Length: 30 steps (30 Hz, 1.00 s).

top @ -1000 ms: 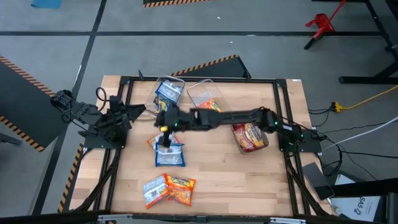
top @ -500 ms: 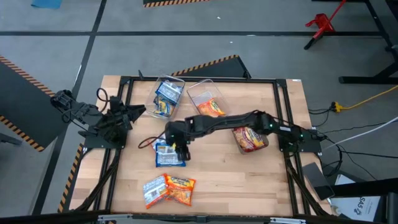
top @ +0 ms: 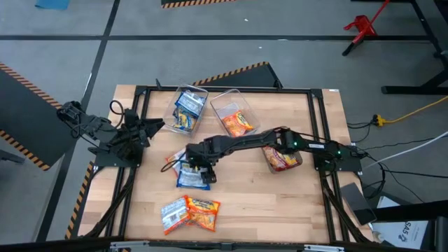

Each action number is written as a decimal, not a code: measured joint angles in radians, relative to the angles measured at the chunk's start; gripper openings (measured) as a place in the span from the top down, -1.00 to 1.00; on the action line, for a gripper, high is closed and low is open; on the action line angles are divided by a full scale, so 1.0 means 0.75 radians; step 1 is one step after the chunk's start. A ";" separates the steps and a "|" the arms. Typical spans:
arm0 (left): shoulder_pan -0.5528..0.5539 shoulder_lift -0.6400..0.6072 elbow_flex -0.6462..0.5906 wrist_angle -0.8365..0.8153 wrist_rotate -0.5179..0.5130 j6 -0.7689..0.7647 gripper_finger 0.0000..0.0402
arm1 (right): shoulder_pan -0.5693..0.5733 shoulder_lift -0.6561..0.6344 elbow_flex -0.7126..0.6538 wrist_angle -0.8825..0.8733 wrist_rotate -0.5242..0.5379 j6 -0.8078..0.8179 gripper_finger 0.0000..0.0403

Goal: Sort Maruchan noodles
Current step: Put the blue noodle pack into the left transparent bin

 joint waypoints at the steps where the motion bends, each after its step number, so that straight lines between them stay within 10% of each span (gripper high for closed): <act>1: 0.000 0.000 0.000 -0.001 -0.001 0.000 0.30 | -0.002 0.000 0.001 0.002 -0.011 0.001 -0.47; 19: 0.000 0.000 0.000 -0.005 -0.007 0.107 0.30 | -0.010 0.005 0.000 -0.117 -0.053 0.039 0.93; 30: 0.000 0.000 0.000 -0.005 -0.008 0.154 0.30 | -0.027 -0.102 0.030 -0.180 -0.113 0.084 1.00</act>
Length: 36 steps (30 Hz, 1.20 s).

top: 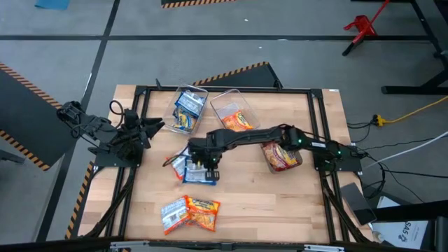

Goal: Sort Maruchan noodles
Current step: Put the blue noodle pack into the left transparent bin

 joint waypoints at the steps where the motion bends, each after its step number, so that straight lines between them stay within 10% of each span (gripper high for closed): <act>1: 0.000 0.000 0.000 0.001 -0.005 0.000 0.30 | -0.009 -0.017 0.000 0.006 0.000 0.000 1.00; 36: 0.000 0.000 0.000 0.002 -0.256 -0.064 0.30 | -0.555 -0.118 0.000 0.687 -0.347 0.036 1.00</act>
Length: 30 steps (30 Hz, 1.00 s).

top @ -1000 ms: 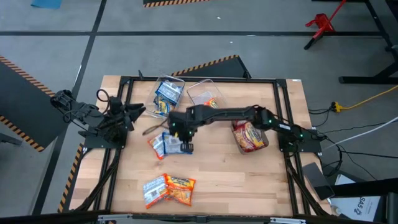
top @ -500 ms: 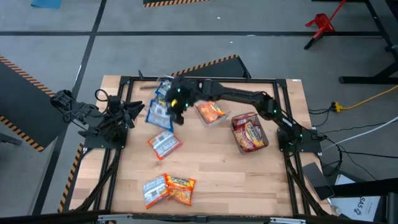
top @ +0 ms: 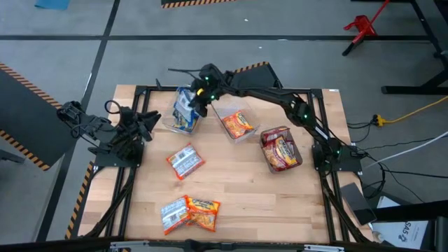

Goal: Sort Maruchan noodles
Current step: Put the blue noodle pack into the left transparent bin

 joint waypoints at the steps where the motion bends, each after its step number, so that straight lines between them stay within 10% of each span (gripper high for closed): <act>1: 0.000 0.000 0.000 0.000 -0.011 0.000 0.30 | 0.003 0.015 0.000 -0.002 -0.031 -0.001 1.00; 30: 0.000 0.000 0.000 -0.001 -0.095 0.014 0.30 | -0.005 0.083 0.015 0.213 -0.423 -0.012 1.00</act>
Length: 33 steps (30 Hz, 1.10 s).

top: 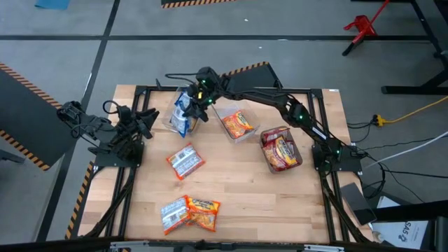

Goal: Sort Maruchan noodles
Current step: Put the blue noodle pack into the left transparent bin

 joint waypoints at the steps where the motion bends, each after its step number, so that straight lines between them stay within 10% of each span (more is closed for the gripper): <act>1: 0.000 0.000 0.001 0.000 0.000 0.000 0.30 | -0.002 0.005 0.000 0.004 0.002 0.000 1.00; 19: 0.000 0.000 0.000 -0.020 -0.032 -0.001 0.30 | -0.010 0.047 0.000 0.058 -0.041 -0.003 1.00; 33: 0.000 0.000 0.000 -0.020 -0.032 -0.010 0.30 | -0.036 0.048 -0.019 -0.246 0.551 -0.110 0.69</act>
